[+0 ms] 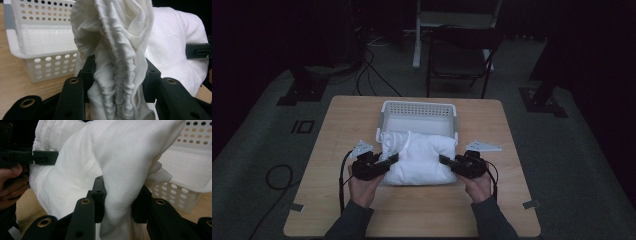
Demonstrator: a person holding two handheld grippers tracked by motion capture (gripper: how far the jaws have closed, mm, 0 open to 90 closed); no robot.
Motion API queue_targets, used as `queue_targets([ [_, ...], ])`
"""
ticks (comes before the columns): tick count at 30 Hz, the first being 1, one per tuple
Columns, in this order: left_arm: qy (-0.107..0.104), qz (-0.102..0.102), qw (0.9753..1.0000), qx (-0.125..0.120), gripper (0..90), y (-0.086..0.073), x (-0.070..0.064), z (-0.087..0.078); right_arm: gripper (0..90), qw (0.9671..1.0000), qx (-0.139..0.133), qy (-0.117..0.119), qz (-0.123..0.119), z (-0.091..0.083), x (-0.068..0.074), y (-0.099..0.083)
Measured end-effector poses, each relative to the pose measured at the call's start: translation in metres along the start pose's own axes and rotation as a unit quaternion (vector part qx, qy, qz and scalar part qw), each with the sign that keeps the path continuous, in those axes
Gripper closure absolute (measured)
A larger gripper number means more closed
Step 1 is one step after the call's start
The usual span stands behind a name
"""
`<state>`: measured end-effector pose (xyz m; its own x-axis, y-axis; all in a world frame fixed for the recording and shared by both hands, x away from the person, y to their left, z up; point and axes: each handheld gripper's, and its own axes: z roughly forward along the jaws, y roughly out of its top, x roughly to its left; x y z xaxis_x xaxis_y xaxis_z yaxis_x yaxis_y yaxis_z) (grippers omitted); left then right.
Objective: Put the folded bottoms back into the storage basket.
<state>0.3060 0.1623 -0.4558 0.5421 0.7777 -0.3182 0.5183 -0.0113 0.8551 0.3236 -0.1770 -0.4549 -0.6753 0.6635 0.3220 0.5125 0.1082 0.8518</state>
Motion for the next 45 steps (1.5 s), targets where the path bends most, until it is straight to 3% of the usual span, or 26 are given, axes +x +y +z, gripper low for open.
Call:
queue_targets([
  [25, 0.004, -0.005, 0.9999, -0.015, 57.4, 0.02, 0.001, 0.0, 69.4, 0.9998, -0.017, -0.003, -0.003, 0.002, -0.002, 0.022],
  [45, 0.008, -0.006, 0.9999, -0.014, 57.5, 0.043, 0.012, 0.008, 69.5, 0.9997, -0.024, -0.006, 0.002, 0.012, -0.009, 0.043],
])
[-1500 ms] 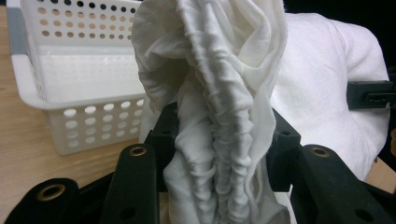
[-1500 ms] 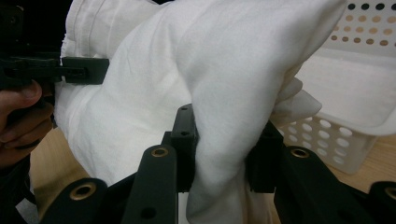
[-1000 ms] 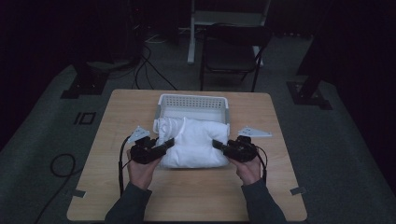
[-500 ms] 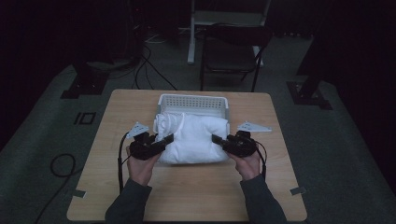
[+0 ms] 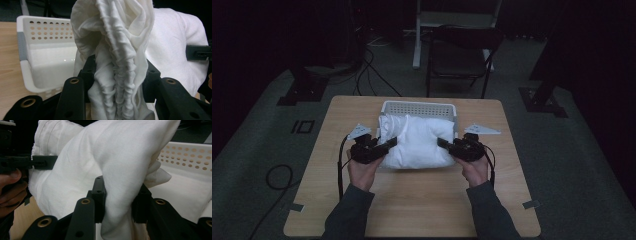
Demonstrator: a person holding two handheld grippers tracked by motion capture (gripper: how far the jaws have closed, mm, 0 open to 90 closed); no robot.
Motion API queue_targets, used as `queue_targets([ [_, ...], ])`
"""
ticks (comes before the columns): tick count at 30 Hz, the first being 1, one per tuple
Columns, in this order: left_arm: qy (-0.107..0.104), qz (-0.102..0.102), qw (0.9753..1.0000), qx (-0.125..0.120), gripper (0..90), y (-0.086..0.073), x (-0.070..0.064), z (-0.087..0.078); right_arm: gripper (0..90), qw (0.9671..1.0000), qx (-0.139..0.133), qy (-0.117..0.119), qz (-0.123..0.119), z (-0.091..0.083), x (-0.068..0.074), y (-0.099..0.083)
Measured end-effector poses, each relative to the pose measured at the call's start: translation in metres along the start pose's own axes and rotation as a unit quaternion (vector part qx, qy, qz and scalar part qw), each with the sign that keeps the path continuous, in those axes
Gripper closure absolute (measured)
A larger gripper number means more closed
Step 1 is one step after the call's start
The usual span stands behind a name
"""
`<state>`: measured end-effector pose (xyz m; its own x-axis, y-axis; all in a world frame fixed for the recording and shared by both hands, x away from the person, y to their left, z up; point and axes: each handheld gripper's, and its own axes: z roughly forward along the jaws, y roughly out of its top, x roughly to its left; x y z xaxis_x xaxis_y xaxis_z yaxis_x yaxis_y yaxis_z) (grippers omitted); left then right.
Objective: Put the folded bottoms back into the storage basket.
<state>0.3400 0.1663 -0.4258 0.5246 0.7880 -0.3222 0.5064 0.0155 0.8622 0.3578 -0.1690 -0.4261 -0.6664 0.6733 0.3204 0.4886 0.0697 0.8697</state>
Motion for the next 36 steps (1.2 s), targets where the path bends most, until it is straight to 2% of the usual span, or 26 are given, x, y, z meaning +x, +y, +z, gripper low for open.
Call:
queue_targets([
  [16, -0.002, 0.006, 0.9999, -0.008, 57.7, 0.027, 0.012, 0.013, 69.6, 0.9999, -0.01, -0.009, 0.001, 0.008, -0.008, 0.021],
  [23, -0.004, 0.004, 0.9999, -0.01, 57.7, 0.033, 0.02, 0.02, 69.6, 0.9999, -0.01, -0.011, 0.005, 0.013, -0.011, 0.029],
  [27, -0.012, -0.004, 0.9998, -0.012, 57.7, 0.037, 0.023, 0.024, 69.6, 0.9998, -0.012, -0.013, 0.006, 0.015, -0.015, 0.033],
  [36, -0.004, -0.004, 0.9999, -0.011, 57.8, 0.045, 0.025, 0.031, 69.6, 0.9997, -0.009, -0.019, 0.009, 0.02, -0.021, 0.039],
])
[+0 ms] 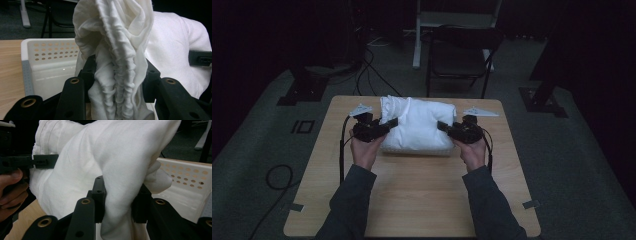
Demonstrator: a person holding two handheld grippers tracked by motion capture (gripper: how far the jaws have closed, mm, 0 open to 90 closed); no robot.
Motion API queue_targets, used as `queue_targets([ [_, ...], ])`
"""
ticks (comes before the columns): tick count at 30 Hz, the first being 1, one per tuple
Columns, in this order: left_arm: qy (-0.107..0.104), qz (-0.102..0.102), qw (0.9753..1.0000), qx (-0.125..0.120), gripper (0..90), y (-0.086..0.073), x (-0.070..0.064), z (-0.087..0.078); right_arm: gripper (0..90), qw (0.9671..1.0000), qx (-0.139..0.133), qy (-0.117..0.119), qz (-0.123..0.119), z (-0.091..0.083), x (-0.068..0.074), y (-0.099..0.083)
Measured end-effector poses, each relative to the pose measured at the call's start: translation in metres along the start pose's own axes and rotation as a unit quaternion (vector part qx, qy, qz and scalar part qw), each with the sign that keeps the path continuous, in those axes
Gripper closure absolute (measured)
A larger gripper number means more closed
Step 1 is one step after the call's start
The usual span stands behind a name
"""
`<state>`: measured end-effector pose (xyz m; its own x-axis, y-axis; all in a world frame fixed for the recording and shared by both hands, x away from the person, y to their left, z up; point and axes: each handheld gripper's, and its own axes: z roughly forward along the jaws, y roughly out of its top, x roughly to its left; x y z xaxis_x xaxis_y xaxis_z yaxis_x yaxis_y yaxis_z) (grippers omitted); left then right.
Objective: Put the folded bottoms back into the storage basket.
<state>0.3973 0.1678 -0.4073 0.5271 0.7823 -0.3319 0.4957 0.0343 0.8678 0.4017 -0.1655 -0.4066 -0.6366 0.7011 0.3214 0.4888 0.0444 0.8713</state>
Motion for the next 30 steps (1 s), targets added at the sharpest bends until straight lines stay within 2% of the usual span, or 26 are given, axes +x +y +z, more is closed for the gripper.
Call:
queue_targets([
  [14, 0.006, 0.003, 0.9999, -0.011, 57.8, 0.014, 0.003, 0.003, 69.6, 0.9998, -0.011, -0.011, -0.008, 0.004, 0.0, 0.016],
  [30, 0.014, 0.001, 0.9999, -0.005, 57.9, 0.02, 0.012, 0.018, 69.6, 0.9997, -0.007, -0.022, -0.003, 0.016, -0.009, 0.018],
])
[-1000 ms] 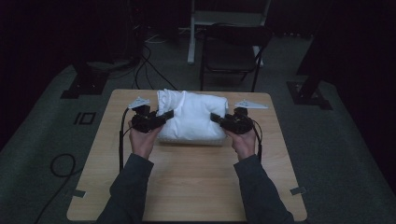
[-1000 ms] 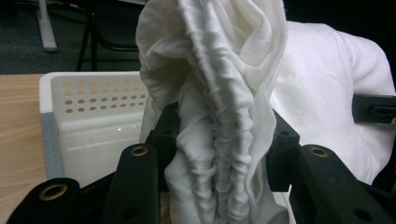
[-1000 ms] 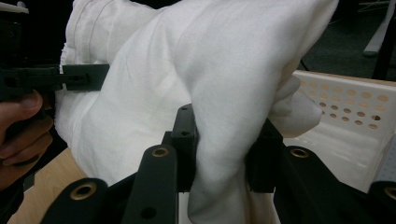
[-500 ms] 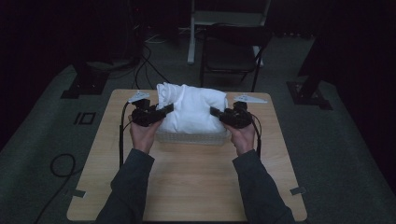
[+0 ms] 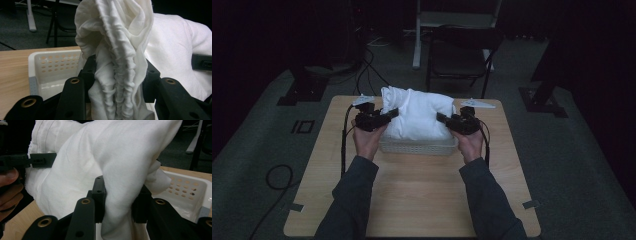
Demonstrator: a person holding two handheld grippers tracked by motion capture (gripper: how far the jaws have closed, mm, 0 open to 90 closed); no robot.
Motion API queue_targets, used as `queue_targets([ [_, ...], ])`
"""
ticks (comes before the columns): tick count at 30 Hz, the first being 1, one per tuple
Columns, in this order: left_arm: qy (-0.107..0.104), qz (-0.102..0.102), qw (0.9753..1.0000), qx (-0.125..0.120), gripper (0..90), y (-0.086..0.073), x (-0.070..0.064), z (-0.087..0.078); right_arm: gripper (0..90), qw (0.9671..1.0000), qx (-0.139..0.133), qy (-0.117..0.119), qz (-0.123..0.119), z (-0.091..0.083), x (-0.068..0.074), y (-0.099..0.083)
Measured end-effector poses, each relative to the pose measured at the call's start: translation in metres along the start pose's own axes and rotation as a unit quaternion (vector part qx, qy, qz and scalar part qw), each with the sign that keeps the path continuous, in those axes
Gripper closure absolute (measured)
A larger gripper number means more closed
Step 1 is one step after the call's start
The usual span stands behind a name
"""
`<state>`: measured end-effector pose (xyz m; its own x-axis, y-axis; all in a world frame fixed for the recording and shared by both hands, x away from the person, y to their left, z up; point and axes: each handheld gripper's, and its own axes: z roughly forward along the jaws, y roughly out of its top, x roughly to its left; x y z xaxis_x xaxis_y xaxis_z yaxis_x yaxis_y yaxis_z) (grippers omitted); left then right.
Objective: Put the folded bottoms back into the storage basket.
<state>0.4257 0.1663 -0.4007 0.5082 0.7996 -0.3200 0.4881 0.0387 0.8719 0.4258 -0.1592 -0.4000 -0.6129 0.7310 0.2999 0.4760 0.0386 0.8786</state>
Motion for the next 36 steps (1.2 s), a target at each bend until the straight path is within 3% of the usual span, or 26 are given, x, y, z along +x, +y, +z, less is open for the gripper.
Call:
queue_targets([
  [10, 0.007, -0.021, 0.9998, 0.0, 58.2, -0.001, 0.01, 0.012, 69.7, 0.9998, 0.008, -0.014, -0.01, 0.013, -0.003, 0.004],
  [24, 0.02, -0.014, 0.9997, -0.002, 58.3, 0.007, 0.013, 0.022, 69.7, 0.9997, 0.009, -0.022, -0.008, 0.023, -0.009, 0.01],
  [36, 0.03, -0.029, 0.9991, 0.003, 58.4, 0.006, 0.022, 0.034, 69.7, 0.9995, 0.013, -0.028, -0.005, 0.035, -0.015, 0.012],
])
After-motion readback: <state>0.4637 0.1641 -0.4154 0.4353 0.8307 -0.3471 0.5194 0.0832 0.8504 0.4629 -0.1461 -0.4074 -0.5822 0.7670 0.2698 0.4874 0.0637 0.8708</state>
